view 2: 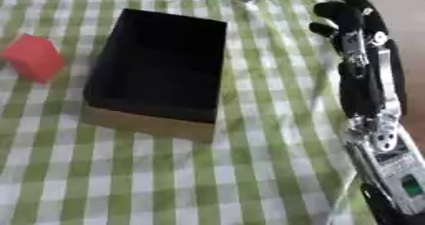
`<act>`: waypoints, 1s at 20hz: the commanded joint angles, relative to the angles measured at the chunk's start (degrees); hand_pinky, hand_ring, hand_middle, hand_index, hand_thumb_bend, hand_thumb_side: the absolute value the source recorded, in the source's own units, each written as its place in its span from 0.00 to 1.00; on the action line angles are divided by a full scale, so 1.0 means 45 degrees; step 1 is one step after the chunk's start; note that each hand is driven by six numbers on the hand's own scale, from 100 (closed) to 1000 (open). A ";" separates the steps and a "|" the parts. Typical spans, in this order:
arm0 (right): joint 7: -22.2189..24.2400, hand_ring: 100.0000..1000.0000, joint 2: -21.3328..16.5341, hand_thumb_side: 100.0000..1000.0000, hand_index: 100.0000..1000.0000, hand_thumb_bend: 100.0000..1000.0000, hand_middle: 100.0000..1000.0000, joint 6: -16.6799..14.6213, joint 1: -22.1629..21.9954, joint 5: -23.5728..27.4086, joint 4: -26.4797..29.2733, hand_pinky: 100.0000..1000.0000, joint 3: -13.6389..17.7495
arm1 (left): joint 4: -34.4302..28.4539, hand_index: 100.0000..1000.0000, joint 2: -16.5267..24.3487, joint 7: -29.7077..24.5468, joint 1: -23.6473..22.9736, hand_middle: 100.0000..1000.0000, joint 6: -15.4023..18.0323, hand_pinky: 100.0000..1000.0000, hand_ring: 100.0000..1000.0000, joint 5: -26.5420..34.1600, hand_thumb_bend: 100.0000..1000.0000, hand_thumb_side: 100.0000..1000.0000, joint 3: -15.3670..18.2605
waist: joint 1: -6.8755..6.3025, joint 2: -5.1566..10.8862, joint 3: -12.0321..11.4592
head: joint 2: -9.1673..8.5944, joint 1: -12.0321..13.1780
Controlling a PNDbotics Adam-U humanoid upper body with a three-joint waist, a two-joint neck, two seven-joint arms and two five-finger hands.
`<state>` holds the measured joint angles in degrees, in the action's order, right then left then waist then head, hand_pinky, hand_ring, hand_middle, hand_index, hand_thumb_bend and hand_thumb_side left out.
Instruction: Pick up objects on the table and place them in the box.
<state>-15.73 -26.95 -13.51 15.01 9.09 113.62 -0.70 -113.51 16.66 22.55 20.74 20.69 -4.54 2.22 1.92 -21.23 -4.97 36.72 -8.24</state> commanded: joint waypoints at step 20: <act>-0.0077 0.82 -0.0209 0.73 0.88 0.00 0.66 -0.0070 -0.0253 -0.0430 0.0216 0.75 0.0121 | -0.0241 0.84 0.4802 -0.0554 0.1135 0.65 -0.2399 0.71 0.61 -0.2132 0.28 0.75 0.0147 | 0.0039 0.0108 0.0081 | -0.0293 -0.0678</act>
<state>-15.95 -26.81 -13.66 13.59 7.56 113.62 -0.70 -113.54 34.96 20.58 25.11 11.27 -12.89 2.38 1.92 -21.44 -4.60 36.11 -11.07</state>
